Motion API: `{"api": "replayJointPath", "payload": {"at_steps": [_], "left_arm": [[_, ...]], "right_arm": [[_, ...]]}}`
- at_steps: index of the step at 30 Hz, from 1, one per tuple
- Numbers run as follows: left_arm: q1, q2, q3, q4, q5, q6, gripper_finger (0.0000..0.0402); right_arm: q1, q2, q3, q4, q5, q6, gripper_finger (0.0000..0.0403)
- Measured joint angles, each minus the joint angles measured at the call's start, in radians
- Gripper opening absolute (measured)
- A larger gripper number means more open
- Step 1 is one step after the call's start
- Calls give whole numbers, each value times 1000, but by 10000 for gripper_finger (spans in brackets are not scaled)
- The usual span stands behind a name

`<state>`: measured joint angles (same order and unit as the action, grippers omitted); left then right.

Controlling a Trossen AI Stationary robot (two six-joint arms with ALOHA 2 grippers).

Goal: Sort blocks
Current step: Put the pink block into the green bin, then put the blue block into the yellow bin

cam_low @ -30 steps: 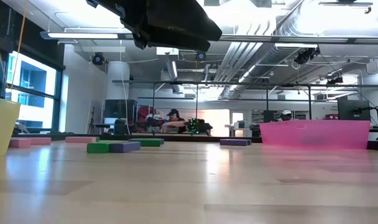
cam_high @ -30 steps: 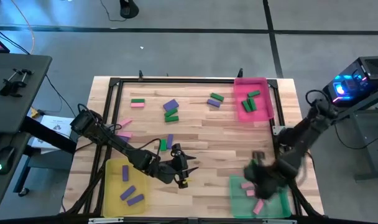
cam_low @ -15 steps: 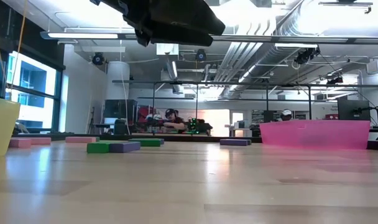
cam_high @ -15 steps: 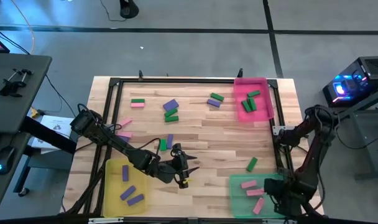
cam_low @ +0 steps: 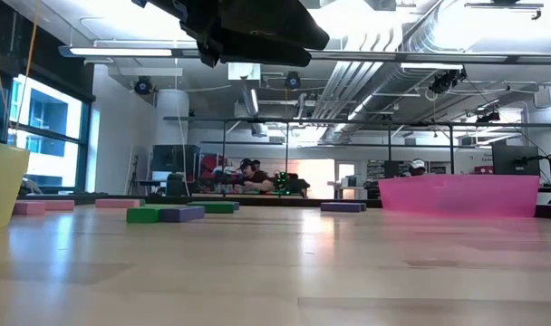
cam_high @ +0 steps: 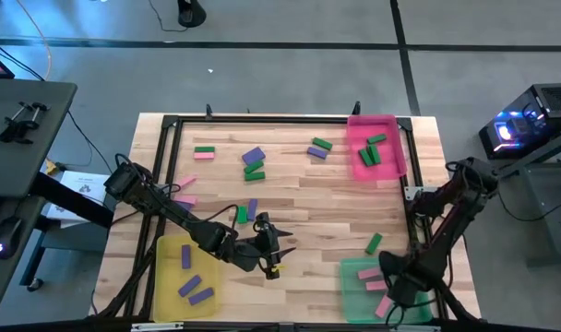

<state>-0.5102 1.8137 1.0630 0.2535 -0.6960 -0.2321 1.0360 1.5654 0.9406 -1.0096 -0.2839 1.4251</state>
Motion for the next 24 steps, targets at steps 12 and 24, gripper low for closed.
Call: {"api": "replayJointPath", "payload": {"at_steps": [12,24], "left_arm": [[0,0,0,7,0,-4,177],[30,0,0,-4,0,-166,177]], "right_arm": [[-18,-1,313,-334,227,-55,180],[-41,-2,247,340,1184,-714,181]]}}
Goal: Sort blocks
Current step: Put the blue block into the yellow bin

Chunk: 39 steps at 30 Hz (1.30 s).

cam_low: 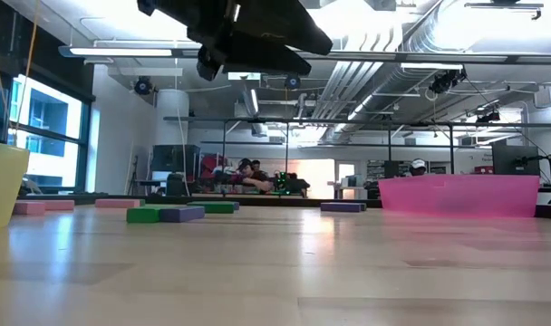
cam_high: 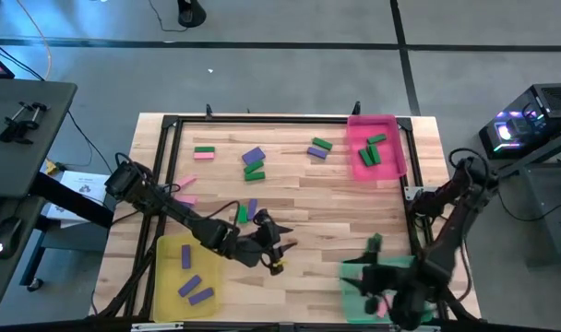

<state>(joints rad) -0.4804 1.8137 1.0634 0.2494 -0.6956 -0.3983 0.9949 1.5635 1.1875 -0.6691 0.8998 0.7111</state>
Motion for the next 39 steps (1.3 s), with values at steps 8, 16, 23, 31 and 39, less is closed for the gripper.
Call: {"api": "replayJointPath", "payload": {"at_steps": [8,16,23,31,39], "left_arm": [[80,-1,2,-298,-43,-342,177],[220,-1,1,-807,102,-660,180],[262,-1,1,-840,164,-655,210],[295,-1,0,-904,202,-734,233],[327,30,0,-856,258,-731,234]], "right_arm": [[-185,0,-273,822,-88,-444,181],[-236,1,-435,1054,-101,-347,181],[-236,1,-484,1084,-105,-261,181],[-212,1,-484,1092,-116,-275,181],[-192,1,-484,1092,-115,-293,181]]}}
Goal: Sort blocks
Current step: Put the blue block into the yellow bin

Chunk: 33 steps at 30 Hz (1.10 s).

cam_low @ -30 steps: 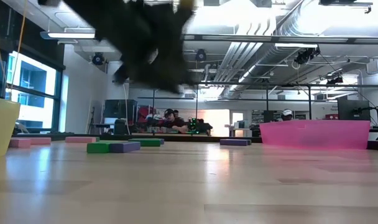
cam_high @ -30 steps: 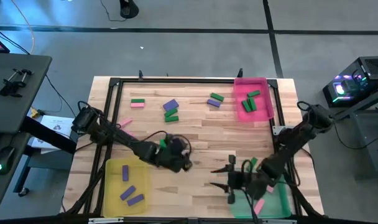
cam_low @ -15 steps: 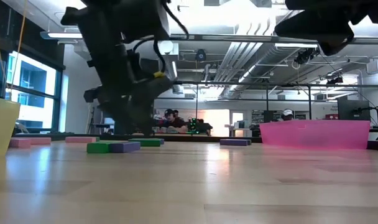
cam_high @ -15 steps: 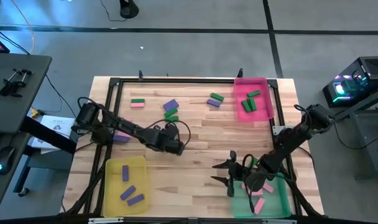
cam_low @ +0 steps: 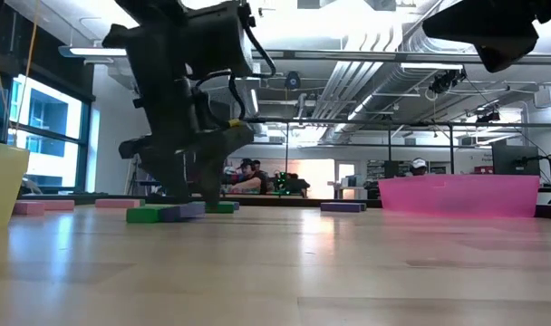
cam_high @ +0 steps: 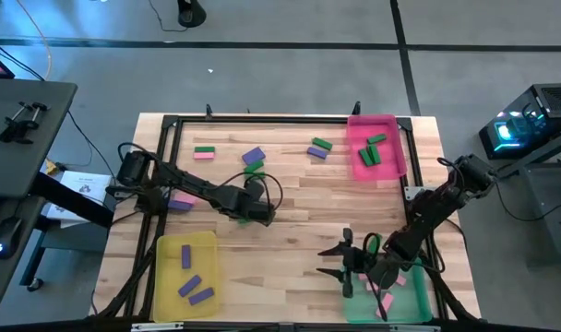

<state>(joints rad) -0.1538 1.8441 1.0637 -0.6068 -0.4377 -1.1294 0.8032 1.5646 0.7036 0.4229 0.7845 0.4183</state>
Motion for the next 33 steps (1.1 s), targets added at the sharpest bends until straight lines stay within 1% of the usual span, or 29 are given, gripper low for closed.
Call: {"api": "replayJointPath", "payload": {"at_steps": [2,9,12,15,20,21,24,29,31,33], "left_arm": [[5,19,0,7,19,0,234],[8,49,3,24,6,-3,233],[1,49,2,35,8,6,217],[-12,51,2,39,8,6,179],[-34,54,28,19,5,72,74],[-41,54,40,15,3,95,66],[-75,36,90,15,-11,174,66],[-166,-24,221,6,-31,342,66],[-227,-38,278,-31,3,409,66],[-293,-50,336,-104,39,439,66]], "right_arm": [[1,0,0,0,0,0,181],[1,0,1,-1,1,0,181],[1,0,1,0,1,0,181],[1,0,1,0,1,0,181],[1,0,1,0,1,0,181],[1,0,1,0,1,0,181],[1,0,1,0,2,0,181],[1,0,1,-3,2,0,181],[1,0,1,-3,2,3,181],[1,0,1,-3,2,3,181]]}}
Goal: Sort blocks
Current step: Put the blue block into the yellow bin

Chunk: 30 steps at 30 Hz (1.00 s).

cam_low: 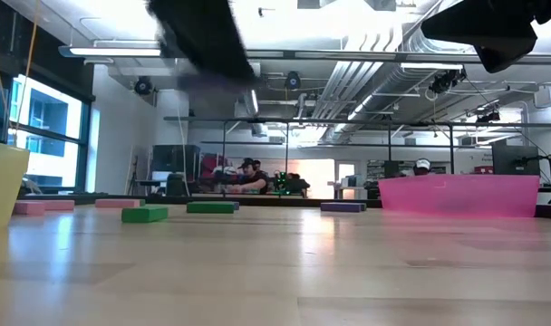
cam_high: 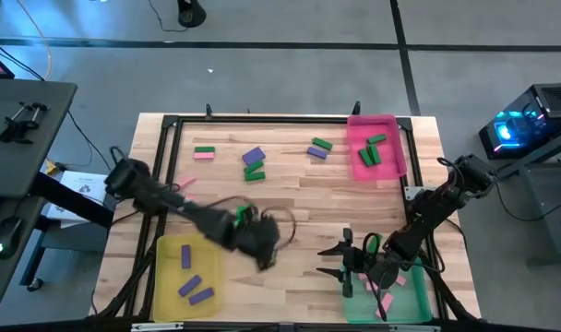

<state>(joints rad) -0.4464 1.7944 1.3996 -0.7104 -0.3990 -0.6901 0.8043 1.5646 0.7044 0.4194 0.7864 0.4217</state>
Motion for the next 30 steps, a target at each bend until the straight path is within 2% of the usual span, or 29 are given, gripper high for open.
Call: {"api": "replayJointPath", "payload": {"at_steps": [2,4,7,9,13,16,19,25,30], "left_arm": [[-67,-1,53,-121,13,-37,66],[-133,1,86,-277,15,-151,66],[-232,0,96,-483,28,-422,66],[-304,1,93,-630,74,-626,66],[-427,-4,40,-733,156,-955,66],[-483,-13,-20,-715,160,-1094,66],[-508,-20,-94,-610,162,-1154,66],[-460,-60,-277,-332,192,-1132,66],[-395,-70,-376,-270,231,-1077,69]], "right_arm": [[1,0,0,0,0,0,181],[1,0,0,0,0,0,181],[2,0,0,0,0,0,181],[1,0,0,0,0,0,181],[1,0,0,0,0,-5,181],[1,0,0,0,0,-13,181],[1,0,0,4,0,-20,181],[1,0,0,4,0,-30,181],[1,0,0,4,0,-30,181]]}}
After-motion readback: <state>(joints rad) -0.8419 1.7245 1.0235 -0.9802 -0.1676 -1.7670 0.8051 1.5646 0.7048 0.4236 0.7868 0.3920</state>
